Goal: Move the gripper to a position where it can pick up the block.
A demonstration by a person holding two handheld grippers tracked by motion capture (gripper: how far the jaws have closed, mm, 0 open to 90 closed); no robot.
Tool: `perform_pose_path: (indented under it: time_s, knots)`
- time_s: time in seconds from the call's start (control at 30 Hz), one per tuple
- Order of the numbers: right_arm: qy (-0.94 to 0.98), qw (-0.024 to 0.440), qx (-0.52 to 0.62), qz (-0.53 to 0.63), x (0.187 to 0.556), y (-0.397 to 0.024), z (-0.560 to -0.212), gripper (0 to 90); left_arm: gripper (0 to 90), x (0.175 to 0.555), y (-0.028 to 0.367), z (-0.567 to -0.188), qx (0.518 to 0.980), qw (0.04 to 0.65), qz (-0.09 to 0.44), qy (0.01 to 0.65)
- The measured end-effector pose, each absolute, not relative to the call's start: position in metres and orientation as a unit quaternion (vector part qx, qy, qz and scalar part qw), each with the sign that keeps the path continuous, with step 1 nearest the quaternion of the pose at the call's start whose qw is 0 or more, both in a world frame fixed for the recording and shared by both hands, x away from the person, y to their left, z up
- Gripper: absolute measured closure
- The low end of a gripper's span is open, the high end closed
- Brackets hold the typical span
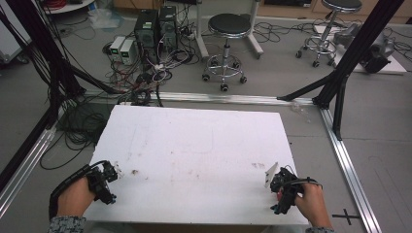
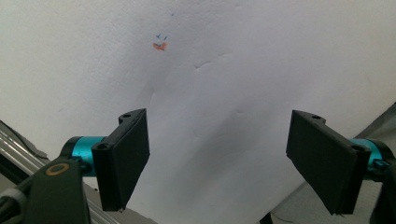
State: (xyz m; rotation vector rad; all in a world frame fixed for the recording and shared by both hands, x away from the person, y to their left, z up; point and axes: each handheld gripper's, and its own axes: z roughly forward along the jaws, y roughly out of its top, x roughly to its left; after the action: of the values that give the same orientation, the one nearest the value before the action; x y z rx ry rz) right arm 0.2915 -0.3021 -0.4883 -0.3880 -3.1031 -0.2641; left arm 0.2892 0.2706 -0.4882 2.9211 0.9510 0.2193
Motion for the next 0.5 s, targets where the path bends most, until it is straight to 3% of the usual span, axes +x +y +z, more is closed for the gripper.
perform_pose_path:
  time_s: [0.5]
  knots:
    - [-0.994,-0.017,-0.082,-0.063,0.300,-0.329,-0.481,0.9,21.7,0.289,0.272,-0.488,0.946,0.037,0.076,0.312]
